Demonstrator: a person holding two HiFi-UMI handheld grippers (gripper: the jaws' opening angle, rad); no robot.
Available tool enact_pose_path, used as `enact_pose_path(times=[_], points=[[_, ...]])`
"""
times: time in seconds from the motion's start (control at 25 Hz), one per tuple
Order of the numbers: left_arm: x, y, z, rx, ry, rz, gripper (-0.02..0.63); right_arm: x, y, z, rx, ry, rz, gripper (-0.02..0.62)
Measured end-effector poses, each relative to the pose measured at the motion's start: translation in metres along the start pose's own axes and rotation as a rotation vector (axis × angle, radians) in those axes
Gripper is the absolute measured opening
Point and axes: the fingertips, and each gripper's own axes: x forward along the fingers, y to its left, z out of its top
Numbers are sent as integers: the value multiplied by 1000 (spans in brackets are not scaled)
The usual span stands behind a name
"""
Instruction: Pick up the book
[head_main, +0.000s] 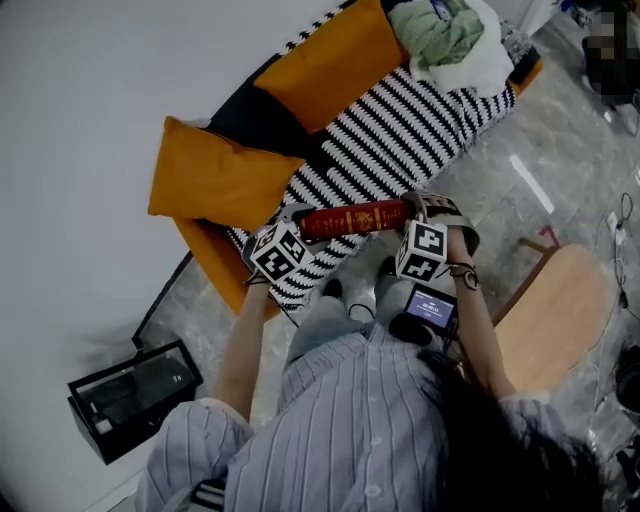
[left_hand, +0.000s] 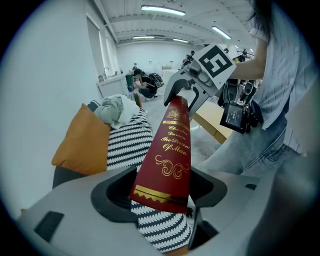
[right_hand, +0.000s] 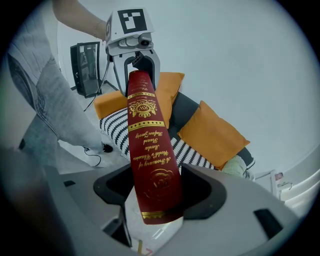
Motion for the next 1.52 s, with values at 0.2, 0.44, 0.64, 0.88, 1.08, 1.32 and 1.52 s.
enact_pose_path(times=[0.2,0.44,0.64,0.88,1.08,1.32,1.52], points=[[-5,-1,-14,-4,0,-6,310,4,10,11,2,3,14,293],[-16,3,-36,0,-25,-13,310,9,20,33,0,27,7,293],[-33,4,-60,35,-57,-32,310,6,38,59,22,58,-20,293],[-58,1,-91,86,-96,-57,310,0,66,94,52,96,-66,293],[-78,-13,-129,125,-104,-83,310,-2,106,123,85,127,-95,293],[-102,-34,-169,199,-127,-125,310,-5,160,153,164,167,-121,293],[-120,-49,-193,253,-147,-145,310,-14,194,174,199,193,-161,291]])
